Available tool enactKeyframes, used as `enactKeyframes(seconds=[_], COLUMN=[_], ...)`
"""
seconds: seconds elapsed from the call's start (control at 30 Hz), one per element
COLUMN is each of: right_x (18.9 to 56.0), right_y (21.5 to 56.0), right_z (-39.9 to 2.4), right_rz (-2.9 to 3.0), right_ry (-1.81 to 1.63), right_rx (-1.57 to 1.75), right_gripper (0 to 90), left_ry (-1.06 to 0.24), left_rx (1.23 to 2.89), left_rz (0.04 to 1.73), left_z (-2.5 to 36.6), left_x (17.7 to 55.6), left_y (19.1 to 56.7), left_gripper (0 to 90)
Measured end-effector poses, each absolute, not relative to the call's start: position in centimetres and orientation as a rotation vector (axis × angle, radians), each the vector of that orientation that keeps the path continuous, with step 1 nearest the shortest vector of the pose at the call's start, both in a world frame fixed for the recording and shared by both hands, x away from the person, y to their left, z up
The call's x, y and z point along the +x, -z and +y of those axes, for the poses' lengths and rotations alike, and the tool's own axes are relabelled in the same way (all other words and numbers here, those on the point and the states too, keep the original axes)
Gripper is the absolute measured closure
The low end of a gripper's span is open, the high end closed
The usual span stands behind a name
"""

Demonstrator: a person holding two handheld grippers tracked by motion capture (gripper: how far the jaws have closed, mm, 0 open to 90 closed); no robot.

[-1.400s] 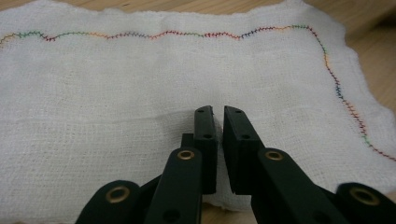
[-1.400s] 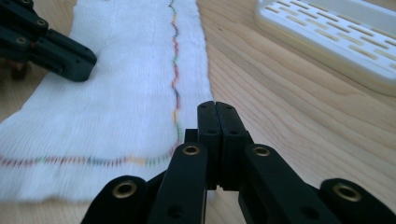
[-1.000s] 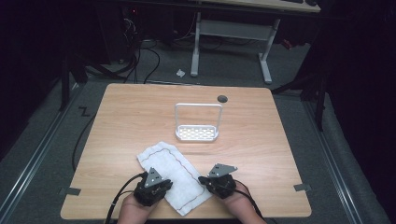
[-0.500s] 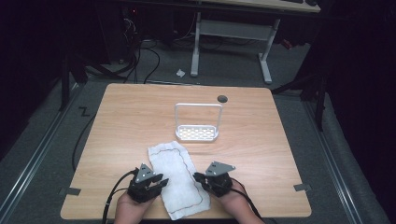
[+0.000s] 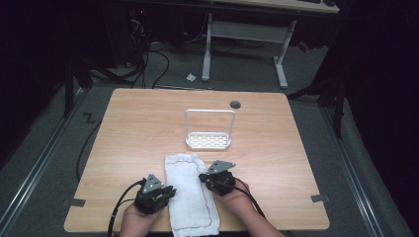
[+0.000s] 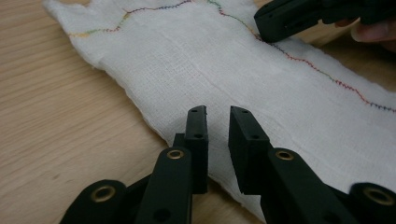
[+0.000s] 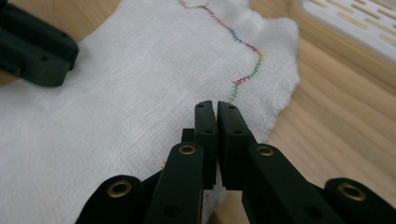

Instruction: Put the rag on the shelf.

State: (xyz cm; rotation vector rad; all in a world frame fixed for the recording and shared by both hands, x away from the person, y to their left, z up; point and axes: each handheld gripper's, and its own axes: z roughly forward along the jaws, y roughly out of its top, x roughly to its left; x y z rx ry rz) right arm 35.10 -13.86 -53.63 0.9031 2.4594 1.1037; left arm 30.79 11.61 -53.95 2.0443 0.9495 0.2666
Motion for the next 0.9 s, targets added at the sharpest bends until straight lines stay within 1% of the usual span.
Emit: enactKeyframes(seconds=[0.03, 0.07, 0.1, 0.13, 0.17, 0.2, 0.23, 0.27, 0.33, 0.37, 0.4, 0.43, 0.5, 0.6, 0.63, 0.67, 0.7, 0.73, 0.87, 0.9], right_x=[35.1, 34.0, 33.5, 33.2, 32.8, 32.3, 32.3, 31.5, 31.2, 30.5, 30.5, 30.0, 30.0, 30.0, 30.0, 30.1, 30.1, 30.2, 30.4, 30.4], right_y=[53.6, 53.7, 53.6, 53.6, 53.6, 53.6, 53.6, 53.5, 53.5, 53.8, 53.8, 54.0, 53.9, 53.9, 53.9, 53.9, 53.9, 53.9, 53.9, 53.9], right_z=[-13.9, -15.0, -15.6, -16.0, -16.6, -17.3, -17.3, -18.5, -18.9, -20.3, -20.3, -21.2, -21.2, -21.0, -21.0, -21.0, -21.0, -21.1, -21.3, -21.3], right_rz=[2.459, 2.455, 2.455, 2.454, 2.455, 2.454, 2.454, 2.444, 2.436, 2.41, 2.41, 2.401, 2.408, 2.403, 2.405, 2.409, 2.409, 2.42, 2.429, 2.431], right_ry=[-1.104, -1.104, -1.098, -1.099, -1.098, -1.092, -1.092, -1.076, -1.074, -1.118, -1.118, -1.162, -1.151, -1.141, -1.143, -1.144, -1.144, -1.155, -1.171, -1.171], right_rx=[0.903, 0.909, 0.92, 0.926, 0.941, 0.95, 0.95, 0.954, 0.967, 1.002, 1.002, 1.046, 1.038, 1.026, 1.025, 1.022, 1.022, 1.025, 1.031, 1.027], right_gripper=[87.6, 87.5, 87.6, 87.5, 87.5, 87.5, 87.5, 87.5, 87.5, 87.4, 87.4, 87.2, 86.7, 86.6, 86.5, 86.5, 86.5, 86.1, 85.4, 85.4], left_ry=[-0.267, -0.221, -0.174, -0.174, -0.201, -0.201, -0.177, -0.148, -0.137, -0.123, -0.123, -0.11, -0.113, -0.15, -0.187, -0.187, -0.192, -0.219, -0.231, -0.243], left_rx=[2.044, 2.038, 1.987, 1.987, 2.071, 2.071, 2.072, 2.071, 2.079, 2.082, 2.082, 2.084, 2.083, 2.07, 2.052, 2.052, 2.036, 2.007, 1.966, 1.956], left_rz=[0.95, 0.927, 0.965, 0.965, 0.877, 0.877, 0.864, 0.838, 0.818, 0.794, 0.794, 0.78, 0.775, 0.777, 0.815, 0.815, 0.843, 0.891, 0.943, 0.954], left_z=[11.6, 10.8, 10.0, 10.0, 9.4, 9.4, 8.9, 8.0, 7.5, 6.9, 6.9, 6.8, 7.0, 7.5, 8.2, 8.2, 8.6, 9.0, 8.9, 8.6], left_x=[30.8, 30.8, 30.5, 30.5, 30.7, 30.7, 30.7, 30.5, 30.3, 30.0, 30.0, 29.8, 29.8, 29.9, 30.3, 30.3, 30.6, 31.3, 32.5, 33.1], left_y=[54.0, 54.0, 54.1, 54.1, 53.9, 53.9, 54.0, 54.0, 54.0, 54.1, 54.1, 54.1, 54.0, 53.8, 53.7, 53.7, 53.7, 53.6, 53.3, 53.1], left_gripper=[77.6, 77.6, 77.6, 77.9, 77.9, 78.1, 78.1, 78.1, 78.1, 77.9, 77.4, 76.3, 73.7, 67.0, 64.2, 62.3, 62.3, 60.0, 52.3, 52.3])
